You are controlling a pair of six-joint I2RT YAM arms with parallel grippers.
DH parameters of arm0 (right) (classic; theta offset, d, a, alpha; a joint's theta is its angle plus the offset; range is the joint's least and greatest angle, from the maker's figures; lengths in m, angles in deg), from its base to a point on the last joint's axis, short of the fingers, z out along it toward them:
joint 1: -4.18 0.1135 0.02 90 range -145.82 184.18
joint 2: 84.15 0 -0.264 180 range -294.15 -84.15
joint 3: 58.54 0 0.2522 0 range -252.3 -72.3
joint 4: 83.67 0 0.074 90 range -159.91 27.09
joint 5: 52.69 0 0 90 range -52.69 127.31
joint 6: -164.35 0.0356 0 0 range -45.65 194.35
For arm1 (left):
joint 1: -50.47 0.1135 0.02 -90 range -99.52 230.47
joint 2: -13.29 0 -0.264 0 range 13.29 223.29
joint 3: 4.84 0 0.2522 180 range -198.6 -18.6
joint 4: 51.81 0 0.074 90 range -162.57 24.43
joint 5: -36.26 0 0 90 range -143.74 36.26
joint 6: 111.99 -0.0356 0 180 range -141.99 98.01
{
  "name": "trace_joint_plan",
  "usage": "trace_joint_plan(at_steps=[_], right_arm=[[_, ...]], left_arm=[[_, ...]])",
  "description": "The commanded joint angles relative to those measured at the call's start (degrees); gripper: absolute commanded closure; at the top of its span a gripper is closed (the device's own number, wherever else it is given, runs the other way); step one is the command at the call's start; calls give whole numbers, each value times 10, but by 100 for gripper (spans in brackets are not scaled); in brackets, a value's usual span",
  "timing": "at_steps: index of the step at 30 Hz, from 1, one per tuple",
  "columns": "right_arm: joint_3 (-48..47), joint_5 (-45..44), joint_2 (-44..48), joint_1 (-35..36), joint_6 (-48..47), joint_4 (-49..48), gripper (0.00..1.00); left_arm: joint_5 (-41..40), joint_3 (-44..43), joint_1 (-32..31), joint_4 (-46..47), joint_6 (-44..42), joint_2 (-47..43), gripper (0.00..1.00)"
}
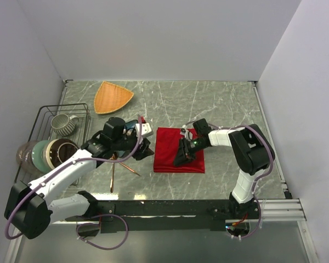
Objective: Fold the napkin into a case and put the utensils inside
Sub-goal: Smooth out the lower triangle-folded napkin at the center of the board.
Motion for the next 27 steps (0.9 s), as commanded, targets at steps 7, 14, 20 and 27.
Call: trace_joint_plan(at_steps=[7,14,20,27], right_arm=[[16,-43,-30,-1,-18,11,65],[2,-54,18,-1,-28,23,67],[0,-48,125,-2,-37,48,68],[52,-50,122,-9,-48,67,69]], left_arm=[[176,65,19,198,341,68,59],[233,49,1,265,403,187,92],[209,29,-10,280,412,277,99],[180,-16,-10,239,409,362,99]])
